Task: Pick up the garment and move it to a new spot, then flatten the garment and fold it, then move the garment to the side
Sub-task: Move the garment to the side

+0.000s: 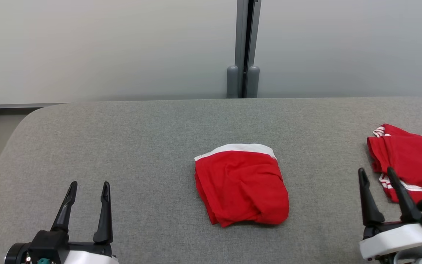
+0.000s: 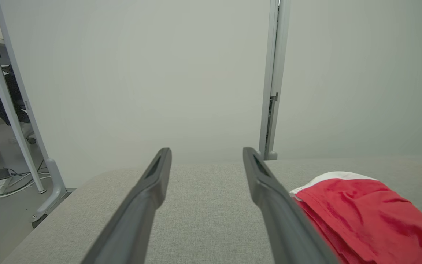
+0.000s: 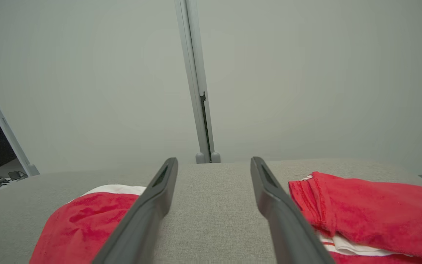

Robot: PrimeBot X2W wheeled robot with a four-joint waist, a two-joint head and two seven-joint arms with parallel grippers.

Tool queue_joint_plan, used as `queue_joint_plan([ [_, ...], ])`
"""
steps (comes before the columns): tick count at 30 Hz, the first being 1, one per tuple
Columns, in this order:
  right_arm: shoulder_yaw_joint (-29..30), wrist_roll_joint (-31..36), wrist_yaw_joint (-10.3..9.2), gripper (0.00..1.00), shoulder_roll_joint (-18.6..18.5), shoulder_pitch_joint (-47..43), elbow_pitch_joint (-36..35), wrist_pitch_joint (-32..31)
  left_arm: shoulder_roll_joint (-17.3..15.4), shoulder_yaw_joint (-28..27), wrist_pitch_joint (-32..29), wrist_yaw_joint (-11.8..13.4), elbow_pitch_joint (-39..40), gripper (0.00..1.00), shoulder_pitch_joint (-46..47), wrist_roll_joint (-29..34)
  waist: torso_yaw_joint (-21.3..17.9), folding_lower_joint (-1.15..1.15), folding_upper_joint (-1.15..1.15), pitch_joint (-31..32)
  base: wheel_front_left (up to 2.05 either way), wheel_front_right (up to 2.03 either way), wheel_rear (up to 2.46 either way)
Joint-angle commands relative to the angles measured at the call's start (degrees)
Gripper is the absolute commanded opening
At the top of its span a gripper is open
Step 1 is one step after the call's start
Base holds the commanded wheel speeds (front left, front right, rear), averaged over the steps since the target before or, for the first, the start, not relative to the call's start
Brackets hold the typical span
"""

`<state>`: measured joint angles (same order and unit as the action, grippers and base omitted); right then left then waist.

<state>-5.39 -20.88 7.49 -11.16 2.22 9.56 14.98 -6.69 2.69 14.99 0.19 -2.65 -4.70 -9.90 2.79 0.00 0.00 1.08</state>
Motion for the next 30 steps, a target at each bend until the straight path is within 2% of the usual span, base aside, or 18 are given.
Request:
queue_joint_plan([
  [1,-0.8,-1.0,0.02,1.00,0.1,0.5,1.2,0.2,0.1,-0.5,0.2,-0.4,-0.2,1.00,0.5,0.7,0.2,0.00,0.00,0.1,0.00,0.00,0.00],
  [3,-2.7,-2.5,0.02,1.00,0.2,1.6,3.1,0.0,0.4,-0.6,0.2,-0.7,-0.2,1.00,0.6,0.9,0.5,0.00,0.00,0.2,0.00,0.00,0.00],
  [8,-8.5,-6.6,0.02,1.00,-0.1,6.9,9.6,-7.8,1.1,0.0,0.2,-1.6,-0.6,1.00,1.3,1.6,2.6,0.00,0.00,0.5,0.00,0.00,0.00],
  [12,-10.7,-8.9,0.02,1.00,-0.2,12.2,15.5,-13.3,1.4,0.8,0.2,-2.2,-0.6,1.00,2.0,2.6,4.9,0.00,0.00,0.3,0.00,0.00,0.00],
  [25,-13.5,-18.3,0.03,1.00,-0.9,26.2,32.1,-32.0,2.2,2.4,0.2,-3.4,-1.9,1.00,4.8,2.9,11.5,0.00,0.00,-3.6,0.00,0.00,0.00],
  [30,-13.1,-20.3,0.03,1.00,0.5,28.6,37.7,-37.3,2.5,2.2,0.2,-3.5,-2.4,1.00,5.5,2.7,12.5,0.00,0.00,-4.3,0.00,0.00,0.00],
])
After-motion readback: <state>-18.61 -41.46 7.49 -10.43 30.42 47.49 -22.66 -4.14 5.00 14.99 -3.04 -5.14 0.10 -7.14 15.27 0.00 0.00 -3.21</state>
